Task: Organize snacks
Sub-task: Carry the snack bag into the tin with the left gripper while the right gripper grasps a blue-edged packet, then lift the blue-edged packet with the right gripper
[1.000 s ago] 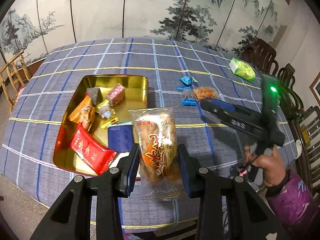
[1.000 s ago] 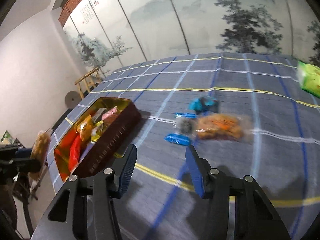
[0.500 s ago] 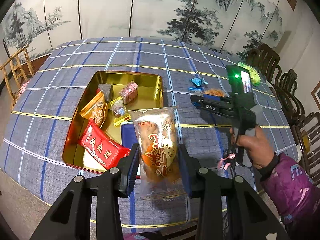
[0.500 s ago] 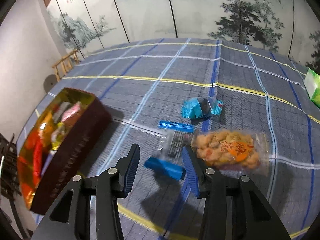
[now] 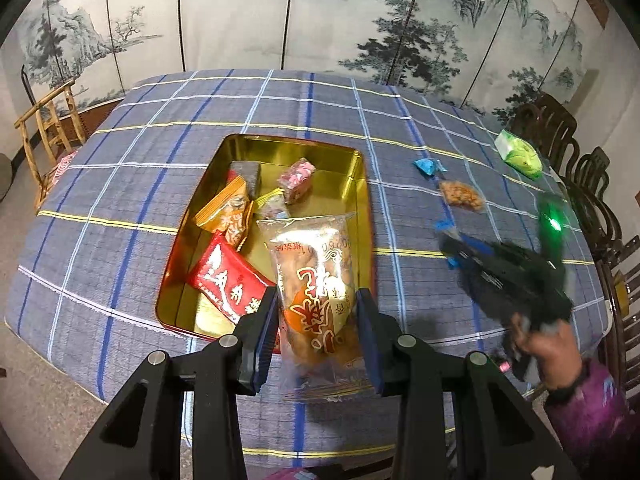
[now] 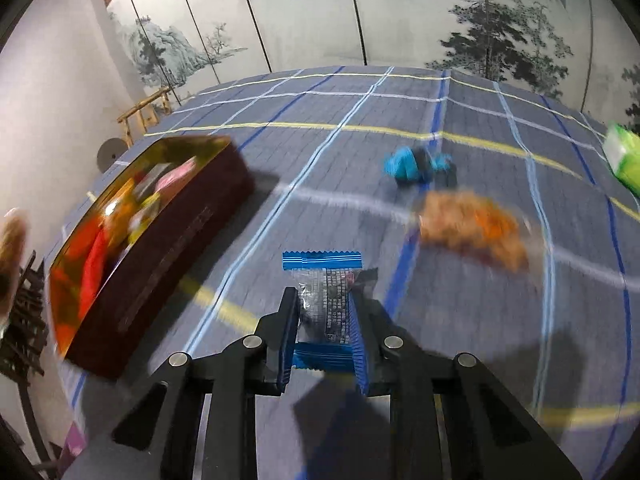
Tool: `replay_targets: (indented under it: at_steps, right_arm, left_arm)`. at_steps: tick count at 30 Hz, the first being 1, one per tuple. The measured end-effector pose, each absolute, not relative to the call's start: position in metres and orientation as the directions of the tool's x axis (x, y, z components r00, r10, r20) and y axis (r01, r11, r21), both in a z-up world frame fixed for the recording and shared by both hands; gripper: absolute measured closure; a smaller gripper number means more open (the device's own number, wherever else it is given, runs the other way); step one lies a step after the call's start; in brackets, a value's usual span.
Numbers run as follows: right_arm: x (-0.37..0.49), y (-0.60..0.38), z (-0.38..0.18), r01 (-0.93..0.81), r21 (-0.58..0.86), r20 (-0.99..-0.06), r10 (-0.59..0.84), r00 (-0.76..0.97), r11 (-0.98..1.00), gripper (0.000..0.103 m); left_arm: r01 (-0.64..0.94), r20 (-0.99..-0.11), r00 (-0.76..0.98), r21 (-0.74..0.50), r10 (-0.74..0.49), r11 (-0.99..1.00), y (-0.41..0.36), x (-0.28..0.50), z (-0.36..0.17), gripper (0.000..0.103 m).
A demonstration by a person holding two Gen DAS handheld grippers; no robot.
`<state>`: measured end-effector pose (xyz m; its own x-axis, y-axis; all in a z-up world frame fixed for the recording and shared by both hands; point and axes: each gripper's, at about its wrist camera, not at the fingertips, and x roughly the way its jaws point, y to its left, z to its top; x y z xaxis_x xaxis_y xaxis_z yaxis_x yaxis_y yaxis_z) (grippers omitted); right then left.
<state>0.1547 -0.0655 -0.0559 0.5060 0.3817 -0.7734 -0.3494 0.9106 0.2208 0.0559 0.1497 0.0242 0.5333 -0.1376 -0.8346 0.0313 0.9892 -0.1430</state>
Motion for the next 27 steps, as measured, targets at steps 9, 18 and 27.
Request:
replay_targets:
  at_steps: [9,18,27]
  right_arm:
    - [0.127,-0.089,-0.061,-0.301,0.219,-0.765,0.355,0.537,0.928,0.078]
    - [0.127,-0.085,-0.062,-0.310,0.205,-0.762,0.350,0.545,0.928,0.078]
    - [0.127,-0.084,-0.062,-0.310,0.209,-0.761,0.353,0.544,0.928,0.078]
  left_arm:
    - [0.079,-0.822,0.552,-0.116,-0.140,0.990,0.146,0.083,0.014,0.071]
    - [0.101,-0.828,0.530,-0.155,-0.185,0.983,0.150,0.132,0.001,0.075]
    - [0.115,-0.809,0.574,-0.072,-0.125,0.991,0.139,0.110,0.009,0.074]
